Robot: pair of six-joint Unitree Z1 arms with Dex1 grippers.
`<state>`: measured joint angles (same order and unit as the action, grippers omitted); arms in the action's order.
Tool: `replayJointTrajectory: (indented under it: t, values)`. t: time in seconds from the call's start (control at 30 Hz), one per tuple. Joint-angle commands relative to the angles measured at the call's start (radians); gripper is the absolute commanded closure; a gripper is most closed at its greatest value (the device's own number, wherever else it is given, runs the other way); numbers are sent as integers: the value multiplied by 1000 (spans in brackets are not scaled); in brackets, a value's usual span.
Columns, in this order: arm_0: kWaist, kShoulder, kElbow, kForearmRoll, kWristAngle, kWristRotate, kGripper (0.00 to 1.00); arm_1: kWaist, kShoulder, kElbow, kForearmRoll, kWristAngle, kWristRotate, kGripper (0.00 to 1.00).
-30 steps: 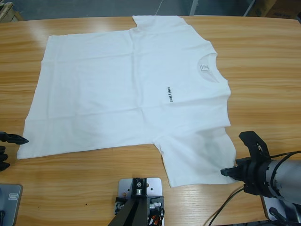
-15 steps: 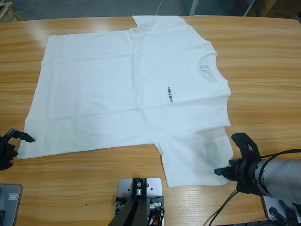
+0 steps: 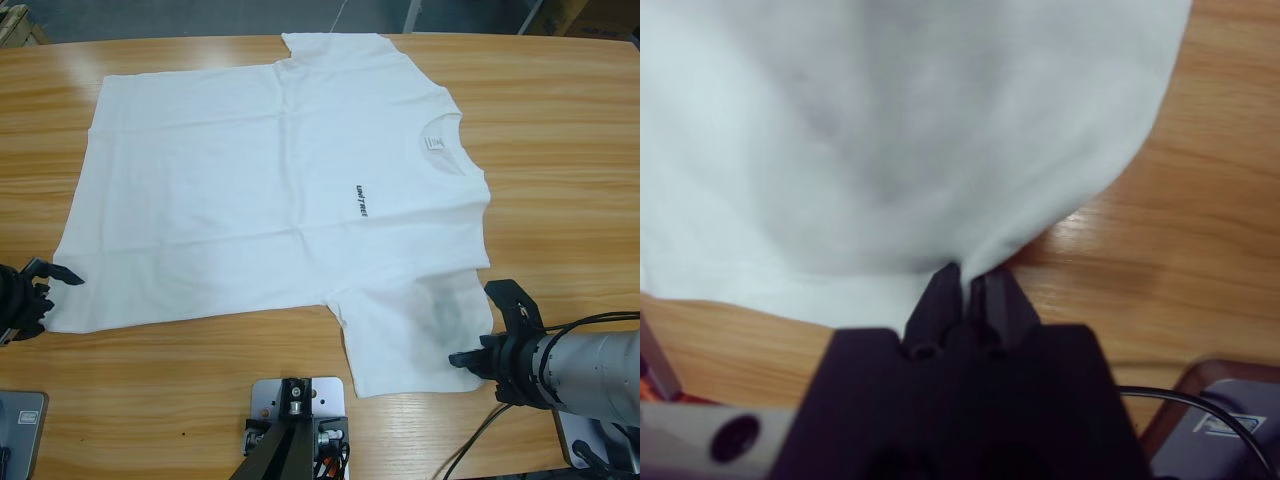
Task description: Fold clothes
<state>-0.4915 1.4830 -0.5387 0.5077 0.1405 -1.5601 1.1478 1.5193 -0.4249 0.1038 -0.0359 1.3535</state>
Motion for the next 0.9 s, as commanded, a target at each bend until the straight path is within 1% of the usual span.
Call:
replayJointTrajectory:
  t: [0.03, 0.07, 0.1, 0.17, 0.2, 0.23, 0.43, 0.67, 0.73, 0.8, 0.9]
  values:
    - [-18, 30, 38, -54, -9, -25, 516, -12, 66, 23, -34, 19, -13, 1000]
    - [-24, 20, 41, -64, -9, -24, 590, -13, 67, 23, -36, 19, -13, 1000]
    - [-25, 11, 43, -68, -10, -24, 605, -14, 68, 23, -38, 19, -16, 1000]
    - [-25, 3, 48, -69, -9, -23, 794, -16, 71, 23, -41, 19, -16, 1000]
    - [-25, -3, 54, -72, -9, -20, 951, -16, 72, 23, -42, 19, -16, 1000]
    - [-25, -10, 60, -77, -9, -15, 1000, -16, 73, 23, -42, 19, -17, 1000]
    - [-25, -21, 79, -79, -9, -10, 1000, -16, 78, 29, -56, 21, -17, 1000]
    - [-25, -82, 74, -83, -7, 64, 1000, -16, 68, 27, -57, 19, -18, 1000]
    - [-25, -127, 66, -82, -7, 107, 1000, -16, 34, 21, -49, 10, -28, 1000]
    - [-25, -214, 57, -60, -16, 170, 1000, -22, -18, 8, -5, 3, -32, 1000]
    - [-25, -335, 54, 62, -44, 176, 1000, -22, -84, -23, 88, 5, -32, 1000]
